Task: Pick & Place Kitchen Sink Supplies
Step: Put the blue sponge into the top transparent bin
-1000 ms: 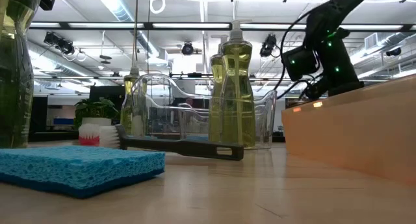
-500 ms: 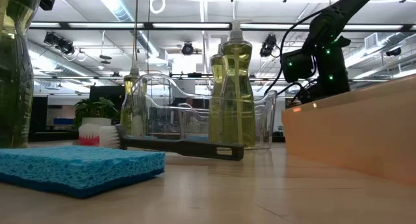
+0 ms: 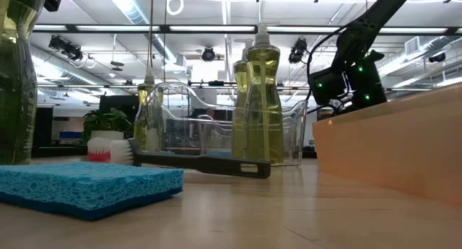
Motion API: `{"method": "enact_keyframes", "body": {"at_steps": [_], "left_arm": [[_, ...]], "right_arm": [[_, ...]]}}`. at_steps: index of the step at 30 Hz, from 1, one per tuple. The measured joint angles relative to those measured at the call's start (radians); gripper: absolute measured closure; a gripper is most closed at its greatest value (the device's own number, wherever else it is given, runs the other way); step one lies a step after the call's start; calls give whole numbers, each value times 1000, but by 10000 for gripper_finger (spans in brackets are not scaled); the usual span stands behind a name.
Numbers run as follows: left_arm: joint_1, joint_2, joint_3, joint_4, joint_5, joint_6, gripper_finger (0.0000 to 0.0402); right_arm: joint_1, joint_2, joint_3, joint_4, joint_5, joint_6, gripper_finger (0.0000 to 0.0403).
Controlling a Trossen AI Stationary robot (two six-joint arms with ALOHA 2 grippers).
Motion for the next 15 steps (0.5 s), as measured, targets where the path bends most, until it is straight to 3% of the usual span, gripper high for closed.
{"method": "enact_keyframes", "body": {"at_steps": [15], "left_arm": [[0, 0, 0, 0, 0, 0, 365]], "right_arm": [[-34, 2, 0, 30, -1, -64, 231]]}}
